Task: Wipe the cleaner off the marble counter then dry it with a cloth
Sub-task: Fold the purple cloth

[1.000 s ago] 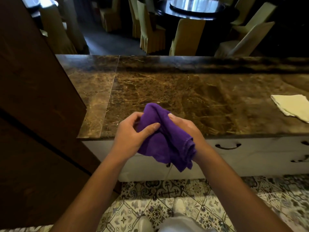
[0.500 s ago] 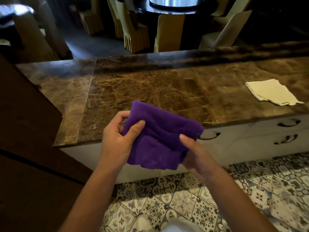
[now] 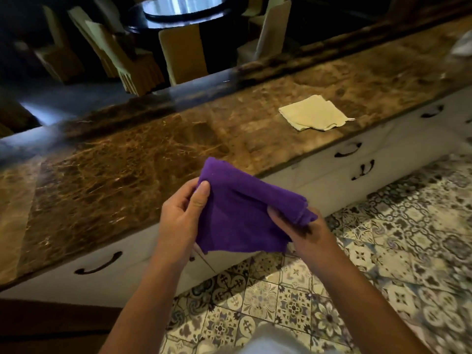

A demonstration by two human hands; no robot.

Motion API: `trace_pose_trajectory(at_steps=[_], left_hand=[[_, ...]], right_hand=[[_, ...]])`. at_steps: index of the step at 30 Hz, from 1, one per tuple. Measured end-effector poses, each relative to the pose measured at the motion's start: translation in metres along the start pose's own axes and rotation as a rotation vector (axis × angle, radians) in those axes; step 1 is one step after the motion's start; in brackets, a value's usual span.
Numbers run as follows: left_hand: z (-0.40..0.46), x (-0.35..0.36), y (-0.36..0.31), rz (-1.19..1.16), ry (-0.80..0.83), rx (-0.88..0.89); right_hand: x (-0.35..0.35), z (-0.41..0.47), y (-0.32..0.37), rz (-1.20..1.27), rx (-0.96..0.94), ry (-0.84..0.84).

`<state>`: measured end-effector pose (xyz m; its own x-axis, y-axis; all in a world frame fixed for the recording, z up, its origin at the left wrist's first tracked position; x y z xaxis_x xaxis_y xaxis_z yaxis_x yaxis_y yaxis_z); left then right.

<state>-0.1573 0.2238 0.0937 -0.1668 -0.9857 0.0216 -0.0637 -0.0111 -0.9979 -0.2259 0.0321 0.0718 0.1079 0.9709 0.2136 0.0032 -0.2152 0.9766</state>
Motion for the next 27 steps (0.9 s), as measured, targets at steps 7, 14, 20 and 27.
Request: trace_pose_trajectory(at_steps=[7,14,20,27], left_hand=[[0.01,0.115,0.008,0.091,0.202,-0.079],[0.033,0.195,0.005,0.04,0.397,-0.024],[0.073,0.275,0.029,0.023,0.573,-0.117],[0.1,0.353,0.028,0.114,0.952,-0.048]], right_hand=[[-0.112,-0.023,0.004,-0.039,0.0,-0.212],[-0.186,-0.04,0.004,0.035,0.046,-0.481],[-0.247,-0.039,0.001,0.009,0.007,-0.756],[-0.306,-0.042,0.01,0.113,-0.08,-1.079]])
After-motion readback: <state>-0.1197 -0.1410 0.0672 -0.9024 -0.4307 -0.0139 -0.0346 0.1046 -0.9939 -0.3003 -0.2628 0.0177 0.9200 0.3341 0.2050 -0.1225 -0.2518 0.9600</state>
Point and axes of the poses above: each hand's wrist, its own z-axis towards the middle knuckle, its own x-axis out of the palm, y = z × x, the point moved 8 cm from there along z, towards the middle knuckle, and after that the axes turned 7 degrees about -x, right-handed, at the moved point
